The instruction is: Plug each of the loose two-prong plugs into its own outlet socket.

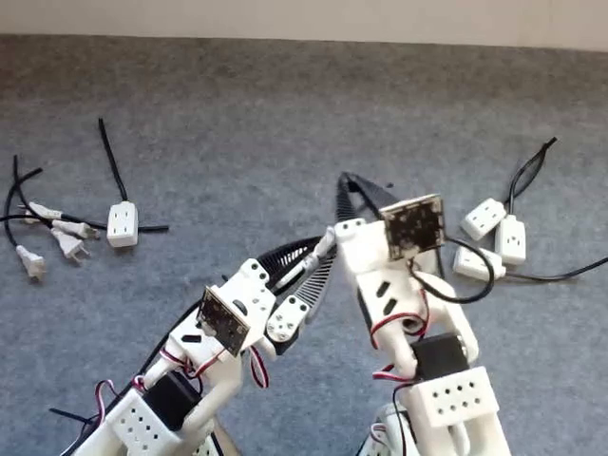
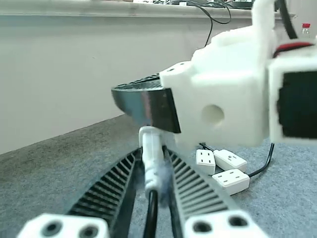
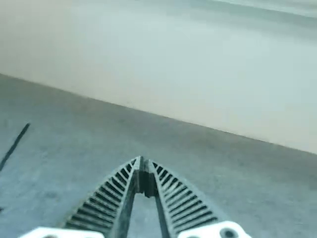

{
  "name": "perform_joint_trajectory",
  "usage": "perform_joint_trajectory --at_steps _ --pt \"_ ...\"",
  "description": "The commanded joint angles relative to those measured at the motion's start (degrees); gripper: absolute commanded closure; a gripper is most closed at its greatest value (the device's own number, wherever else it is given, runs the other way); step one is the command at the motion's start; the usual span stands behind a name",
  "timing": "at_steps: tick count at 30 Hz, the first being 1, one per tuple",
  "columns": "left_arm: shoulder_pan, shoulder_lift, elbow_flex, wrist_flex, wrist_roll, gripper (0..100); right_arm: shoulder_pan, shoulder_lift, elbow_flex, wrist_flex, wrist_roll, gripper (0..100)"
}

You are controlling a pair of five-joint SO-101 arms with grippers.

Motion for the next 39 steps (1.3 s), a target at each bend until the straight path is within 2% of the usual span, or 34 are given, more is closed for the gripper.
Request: perform_joint_trajectory --at_steps 1,4,9,12,18,20,23,26,29,32,39 --pt "0.0 -1.0 1.0 -0.5 -0.1 99 4.1 0.8 4.4 -0.7 0.2 99.1" --pt "0.0 -1.0 1.0 -0.5 -0.1 99 4.3 0.8 4.3 -0.9 0.3 99.1" --pt "0.0 -1.0 1.0 -0.5 -0.1 99 4.4 0.8 2.9 -0.8 4.6 99.1" --pt "-0.7 -1.0 1.0 -0.5 -0.1 99 7.1 0.8 0.8 -0.7 4.7 99.1" --pt "-7.1 -0.4 -0.7 -0.3 0.4 99 14.3 0.8 0.0 -0.4 4.5 99.1" --pt "-8.8 -0.4 -2.9 3.2 1.1 99 16.8 0.8 1.5 2.9 4.3 99.1" --pt "-11.6 -0.3 -8.0 12.0 7.7 99 20.1 0.8 3.0 9.6 4.2 99.1" --pt "-13.2 1.4 -12.5 17.6 8.9 99 22.5 0.8 3.0 17.4 4.2 99.1" --pt "-13.5 9.0 -16.8 18.1 8.9 99 23.6 0.8 3.1 25.7 4.2 99.1" --pt "-13.6 22.3 -24.5 20.0 8.9 99 23.3 0.8 4.4 31.8 4.1 99.1" --pt "-17.4 56.7 -53.4 38.9 9.1 99 23.3 0.8 12.6 32.1 4.5 99.1"
